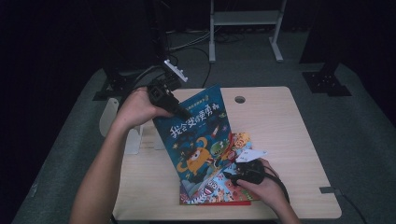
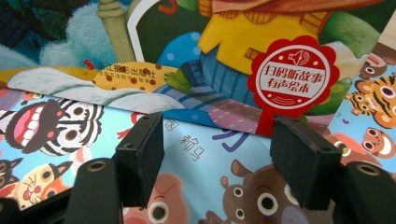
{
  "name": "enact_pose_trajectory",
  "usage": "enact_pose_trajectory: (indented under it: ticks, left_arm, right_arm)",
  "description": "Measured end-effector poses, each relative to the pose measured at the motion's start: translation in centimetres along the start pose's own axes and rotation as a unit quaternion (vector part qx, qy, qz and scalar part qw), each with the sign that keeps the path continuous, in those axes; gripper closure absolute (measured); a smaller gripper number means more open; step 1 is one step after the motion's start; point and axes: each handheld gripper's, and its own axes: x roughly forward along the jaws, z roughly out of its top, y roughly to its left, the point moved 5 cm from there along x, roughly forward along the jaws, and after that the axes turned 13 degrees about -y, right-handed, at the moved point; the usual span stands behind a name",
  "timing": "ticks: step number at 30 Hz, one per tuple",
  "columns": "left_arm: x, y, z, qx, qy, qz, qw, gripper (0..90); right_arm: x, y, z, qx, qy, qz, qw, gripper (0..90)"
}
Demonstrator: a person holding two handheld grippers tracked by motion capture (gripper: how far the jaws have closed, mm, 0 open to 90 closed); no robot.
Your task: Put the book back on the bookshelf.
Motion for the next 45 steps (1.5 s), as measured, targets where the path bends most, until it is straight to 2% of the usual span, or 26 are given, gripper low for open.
enact_pose_trajectory:
  ticks: [2, 6, 12, 19, 20, 22, 24, 26, 31, 32, 33, 34, 37, 40, 45]
  left_arm:
    - [0.0, 0.0, 0.0, -0.007, 0.001, -0.003, 1.0, 72.9]
    - [-0.1, -0.2, 0.2, -0.007, 0.005, -0.005, 0.9999, 73.6]
    - [-0.9, -0.5, 0.8, -0.001, 0.02, -0.006, 0.9998, 76.9]
    - [-1.6, -0.9, 1.0, 0.007, 0.032, 0.006, 0.9994, 79.3]
    - [-1.6, -1.0, 1.0, 0.006, 0.032, 0.006, 0.9995, 79.5]
    - [-1.8, -1.0, 1.1, 0.007, 0.036, 0.006, 0.9993, 80.4]
    - [-1.9, -1.2, 1.2, 0.007, 0.036, 0.006, 0.9993, 81.5]
    - [-2.0, -1.4, 1.3, 0.018, 0.037, 0.005, 0.9991, 82.4]
    - [-2.5, -1.5, 1.1, 0.016, 0.041, 0.015, 0.9989, 82.4]
    - [-2.7, -1.5, 1.1, 0.016, 0.04, 0.018, 0.9989, 82.4]
    - [-2.9, -1.5, 1.0, 0.014, 0.037, 0.021, 0.999, 82.4]
    - [-3.1, -1.5, 1.0, 0.014, 0.037, 0.025, 0.9989, 82.4]
    - [-4.0, -1.4, 0.8, 0.01, 0.035, 0.035, 0.9987, 82.4]
    - [-5.0, -1.3, 0.6, 0.005, 0.026, 0.043, 0.9987, 82.4]
    - [-6.8, -1.0, -0.2, -0.008, 0.009, 0.053, 0.9985, 82.4]
  right_arm:
    - [0.0, 0.0, 0.0, -0.001, -0.001, 0.001, 1.0, 34.2]
    - [-0.2, -0.2, -0.1, -0.004, -0.002, 0.003, 1.0, 34.8]
    - [-1.3, -1.4, -0.1, 0.003, -0.018, -0.016, 0.9997, 35.5]
    - [-2.9, -4.1, -0.8, 0.022, -0.05, -0.055, 0.997, 34.5]
    - [-3.1, -4.5, -1.0, 0.029, -0.051, -0.064, 0.9962, 34.2]
    - [-3.5, -5.4, -1.3, 0.029, -0.051, -0.081, 0.995, 34.1]
    - [-3.9, -6.2, -1.5, 0.041, -0.06, -0.095, 0.9928, 34.1]
    - [-4.3, -7.1, -1.9, 0.048, -0.061, -0.111, 0.9909, 34.1]
    - [-5.0, -9.0, -2.8, 0.067, -0.062, -0.146, 0.9851, 34.1]
    - [-5.1, -9.3, -3.0, 0.071, -0.063, -0.154, 0.9836, 34.1]
    - [-5.3, -10.1, -3.4, 0.075, -0.063, -0.17, 0.9805, 34.3]
    - [-5.3, -10.1, -3.4, 0.075, -0.063, -0.17, 0.9805, 34.3]
    - [-5.7, -11.2, -3.9, 0.089, -0.061, -0.199, 0.9742, 34.1]
    - [-6.0, -12.0, -4.6, 0.098, -0.047, -0.221, 0.9691, 33.7]
    - [-6.1, -12.8, -5.2, 0.103, -0.04, -0.241, 0.9642, 33.5]
